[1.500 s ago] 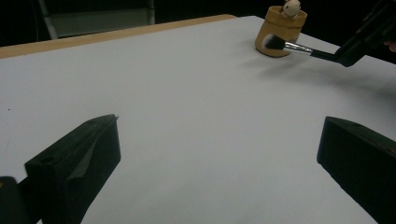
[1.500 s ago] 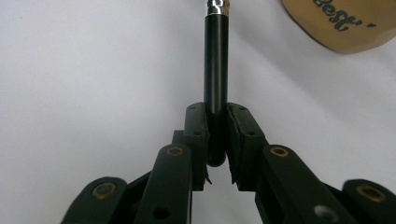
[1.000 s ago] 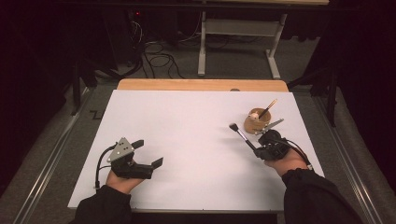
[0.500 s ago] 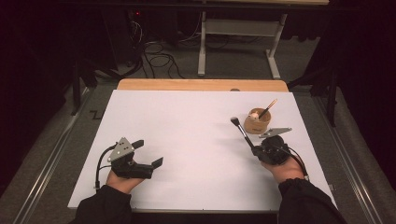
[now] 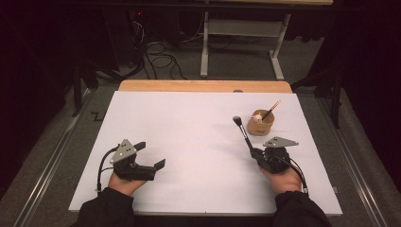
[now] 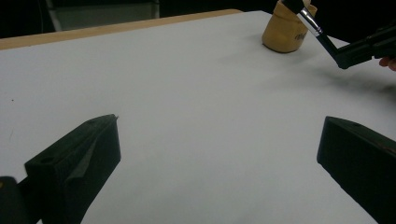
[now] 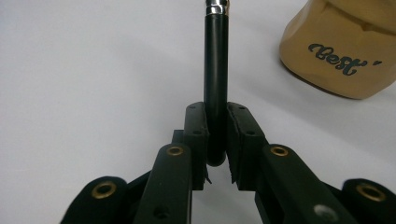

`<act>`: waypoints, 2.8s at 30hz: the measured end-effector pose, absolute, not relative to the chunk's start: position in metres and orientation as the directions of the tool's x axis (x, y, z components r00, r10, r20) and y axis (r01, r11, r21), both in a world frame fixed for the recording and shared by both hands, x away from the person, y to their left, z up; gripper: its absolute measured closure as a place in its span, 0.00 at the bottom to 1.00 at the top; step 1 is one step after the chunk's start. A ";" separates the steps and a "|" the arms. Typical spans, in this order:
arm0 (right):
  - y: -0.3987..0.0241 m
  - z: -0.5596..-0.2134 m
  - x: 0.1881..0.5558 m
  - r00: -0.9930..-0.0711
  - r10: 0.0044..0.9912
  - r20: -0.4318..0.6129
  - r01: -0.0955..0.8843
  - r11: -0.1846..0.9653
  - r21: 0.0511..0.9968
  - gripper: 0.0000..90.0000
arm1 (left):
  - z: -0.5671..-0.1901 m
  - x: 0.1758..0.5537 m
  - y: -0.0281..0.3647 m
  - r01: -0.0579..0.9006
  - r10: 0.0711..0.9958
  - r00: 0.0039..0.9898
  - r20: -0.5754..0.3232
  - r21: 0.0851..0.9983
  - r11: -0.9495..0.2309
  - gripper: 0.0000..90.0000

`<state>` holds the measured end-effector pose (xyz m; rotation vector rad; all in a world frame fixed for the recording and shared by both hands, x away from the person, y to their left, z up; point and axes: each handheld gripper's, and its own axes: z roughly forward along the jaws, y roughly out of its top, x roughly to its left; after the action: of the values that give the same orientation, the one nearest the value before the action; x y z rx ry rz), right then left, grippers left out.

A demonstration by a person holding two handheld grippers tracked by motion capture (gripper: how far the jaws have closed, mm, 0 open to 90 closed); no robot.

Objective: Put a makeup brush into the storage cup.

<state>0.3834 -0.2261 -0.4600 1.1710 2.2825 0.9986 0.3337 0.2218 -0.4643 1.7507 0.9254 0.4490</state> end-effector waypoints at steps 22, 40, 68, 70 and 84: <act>-0.237 -0.468 0.374 -0.572 0.820 0.032 0.472 0.297 0.830 0.90 | -0.470 0.336 0.218 0.394 0.784 0.606 -0.137 0.907 -0.146 0.00; -0.237 -0.462 0.368 -0.594 0.804 0.029 0.381 0.249 0.890 0.90 | -0.468 0.333 0.217 0.371 0.782 0.609 -0.137 0.920 -0.128 0.00; -0.225 -0.455 0.359 -0.637 0.771 -0.019 0.296 0.266 0.917 0.90 | -0.419 0.355 0.165 0.303 0.707 0.696 -0.126 0.944 -0.130 0.00; -0.225 -0.455 0.359 -0.637 0.771 -0.020 0.294 0.266 0.918 0.90 | -0.416 0.359 0.159 0.299 0.702 0.701 -0.130 0.946 -0.123 0.00; -0.220 -0.454 0.358 -0.647 0.762 -0.021 0.281 0.263 0.923 0.90 | -0.429 0.364 0.132 0.292 0.683 0.720 -0.127 0.947 -0.133 0.00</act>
<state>0.3577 -0.2204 -0.4544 0.9418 2.0721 1.3671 0.3640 0.1316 -0.4287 1.7210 0.7812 0.4033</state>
